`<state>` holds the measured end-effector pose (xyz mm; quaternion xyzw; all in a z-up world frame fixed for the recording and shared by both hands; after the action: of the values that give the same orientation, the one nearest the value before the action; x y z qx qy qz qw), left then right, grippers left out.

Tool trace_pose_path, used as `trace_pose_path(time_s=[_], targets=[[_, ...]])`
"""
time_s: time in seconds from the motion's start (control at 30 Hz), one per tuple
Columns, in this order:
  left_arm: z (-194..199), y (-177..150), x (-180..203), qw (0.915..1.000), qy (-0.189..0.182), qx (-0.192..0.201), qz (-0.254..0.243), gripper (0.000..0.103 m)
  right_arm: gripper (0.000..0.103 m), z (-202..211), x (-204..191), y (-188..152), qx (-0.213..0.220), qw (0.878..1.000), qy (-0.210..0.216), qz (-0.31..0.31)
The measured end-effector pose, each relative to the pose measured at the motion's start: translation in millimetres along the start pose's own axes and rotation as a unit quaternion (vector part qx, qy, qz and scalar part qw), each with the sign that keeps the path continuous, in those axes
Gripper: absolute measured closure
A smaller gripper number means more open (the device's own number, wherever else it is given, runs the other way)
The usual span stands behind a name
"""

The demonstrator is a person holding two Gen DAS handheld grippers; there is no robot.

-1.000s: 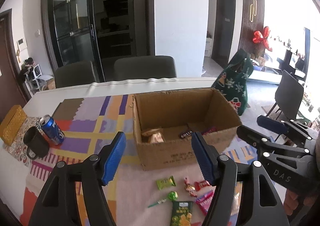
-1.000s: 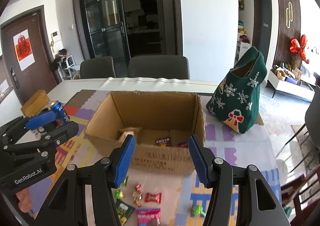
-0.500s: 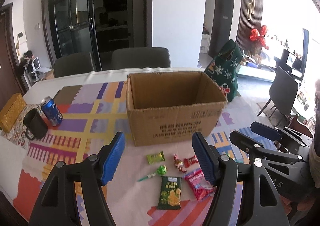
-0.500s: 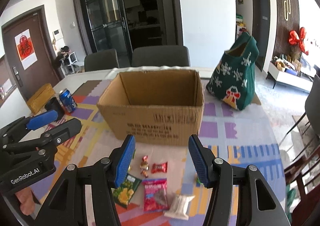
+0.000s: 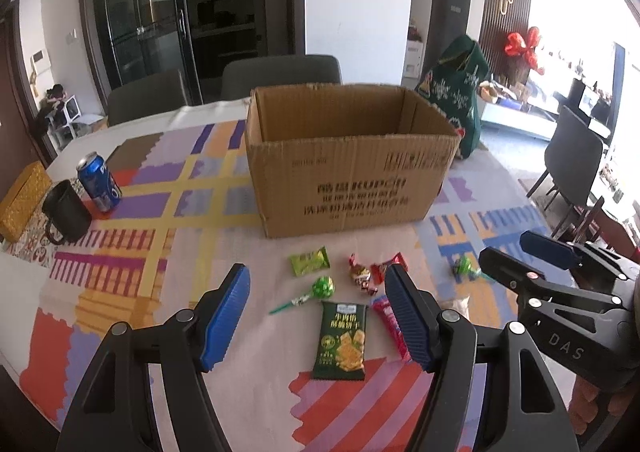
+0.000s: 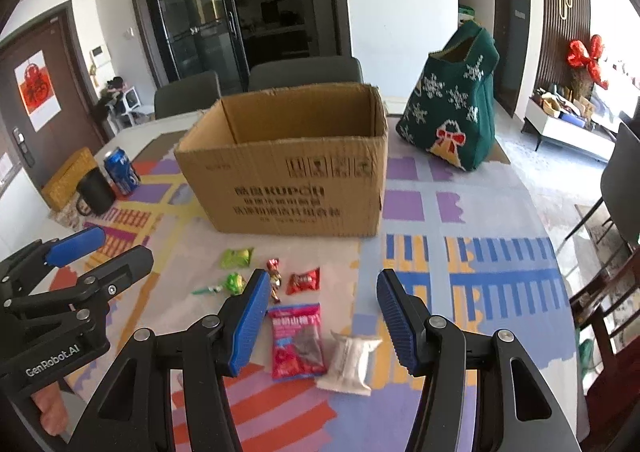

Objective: Organize snacks
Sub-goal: 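Move both tools back toward the snacks on the table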

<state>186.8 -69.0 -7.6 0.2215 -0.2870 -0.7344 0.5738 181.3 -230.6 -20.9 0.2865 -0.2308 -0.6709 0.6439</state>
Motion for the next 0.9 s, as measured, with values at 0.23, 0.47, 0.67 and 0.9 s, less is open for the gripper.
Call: trace_pose_path(time_s=[0.23, 0.47, 0.67, 0.9], targets=[[-21, -18, 2, 0.9993, -0.003, -0.037, -0.002, 0.034, 0.047, -13, 4, -19, -0.027, 0.999, -0.019, 0.001], [-40, -30, 7, 0.9976, -0.005, -0.069, -0.005, 0.034, 0.047, -31, 11, -36, -0.061, 0.998, -0.022, -0.011], [-55, -40, 9, 0.9958, -0.006, -0.091, -0.009, 0.034, 0.047, -42, 14, -46, -0.081, 0.996, -0.025, -0.015], [-71, -48, 9, 0.9934, -0.006, -0.114, -0.009, 0.034, 0.047, -53, 15, -52, -0.098, 0.995, -0.028, -0.017]])
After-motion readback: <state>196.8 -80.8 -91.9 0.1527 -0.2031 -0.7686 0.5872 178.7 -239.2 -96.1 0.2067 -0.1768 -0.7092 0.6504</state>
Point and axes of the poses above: each gripper's, at about its wrist camera, not at the fingertips, and z roughly against the way its jaws point, x to its right, y to its top, the point moved 1 cm from there along -z, roughly the way its jaws point
